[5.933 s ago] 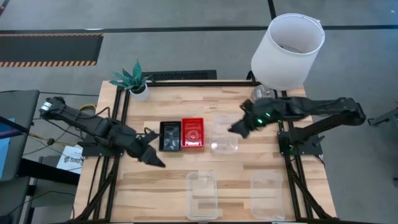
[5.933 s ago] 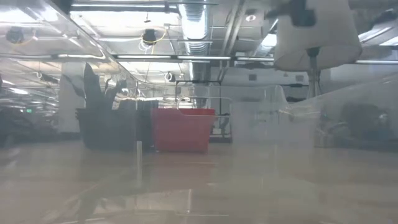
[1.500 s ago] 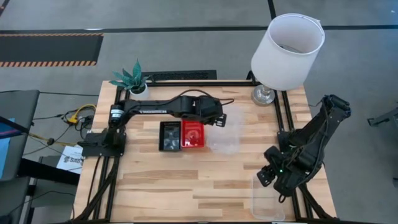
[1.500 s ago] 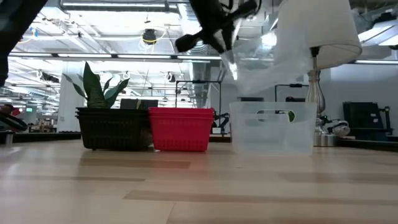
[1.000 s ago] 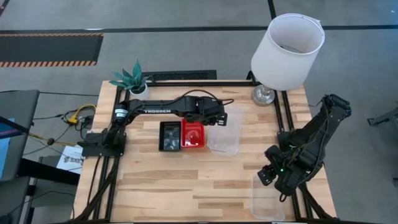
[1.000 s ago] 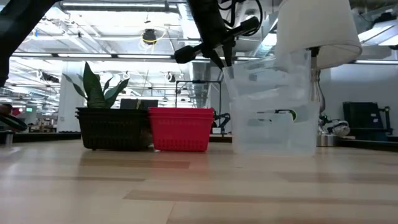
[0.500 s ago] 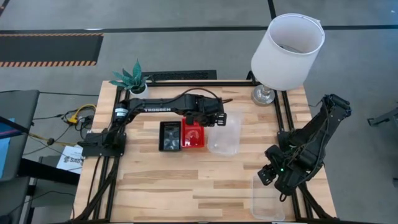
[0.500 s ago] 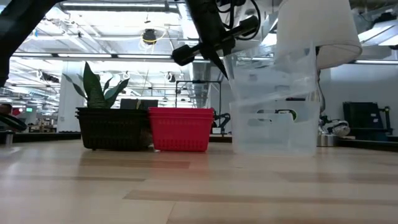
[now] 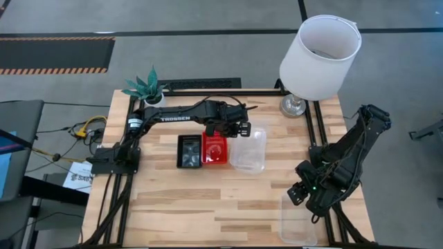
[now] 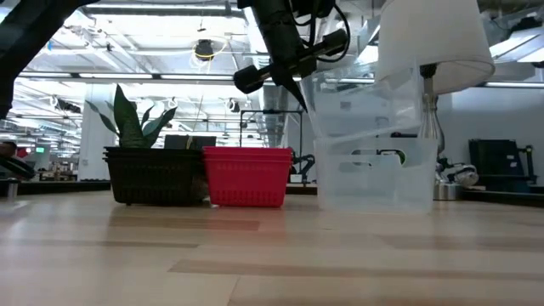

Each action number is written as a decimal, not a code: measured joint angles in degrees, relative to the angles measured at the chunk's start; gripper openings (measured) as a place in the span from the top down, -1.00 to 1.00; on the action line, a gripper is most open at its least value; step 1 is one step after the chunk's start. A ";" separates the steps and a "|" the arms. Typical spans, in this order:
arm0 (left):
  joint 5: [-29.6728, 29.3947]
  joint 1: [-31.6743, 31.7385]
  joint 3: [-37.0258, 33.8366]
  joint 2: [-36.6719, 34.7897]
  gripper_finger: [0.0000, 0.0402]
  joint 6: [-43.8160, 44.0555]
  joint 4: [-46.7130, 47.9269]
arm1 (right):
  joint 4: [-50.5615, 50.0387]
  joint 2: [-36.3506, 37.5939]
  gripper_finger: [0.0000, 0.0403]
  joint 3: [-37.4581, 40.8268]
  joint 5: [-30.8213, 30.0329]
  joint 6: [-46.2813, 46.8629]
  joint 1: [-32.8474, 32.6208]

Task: Stack baskets by color
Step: Stack the left transparent bin on top of the top transparent bin

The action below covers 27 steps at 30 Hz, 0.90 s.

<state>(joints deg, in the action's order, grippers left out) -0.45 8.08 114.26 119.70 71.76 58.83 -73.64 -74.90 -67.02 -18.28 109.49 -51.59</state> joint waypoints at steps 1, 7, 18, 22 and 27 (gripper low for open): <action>-0.02 -0.06 0.00 0.16 1.00 -0.21 0.00 | -0.16 0.08 -0.09 0.00 0.02 0.00 -0.01; 0.85 -0.04 0.00 0.48 1.00 -1.25 0.66 | -1.30 0.59 -0.10 0.02 0.02 0.02 0.00; -0.04 0.44 0.00 0.48 1.00 -4.00 0.22 | -1.85 0.77 -0.09 0.02 0.07 0.02 0.01; 0.75 0.44 0.00 0.48 1.00 -6.53 0.20 | -1.93 0.77 -0.10 0.02 0.07 0.00 0.01; 1.22 0.44 0.00 0.48 0.98 -7.71 0.20 | -2.32 0.77 -0.10 0.02 0.09 0.01 0.01</action>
<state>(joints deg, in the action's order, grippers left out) 0.77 8.51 114.26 120.18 64.05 59.02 -75.96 -74.13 -67.00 -18.20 109.50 -51.57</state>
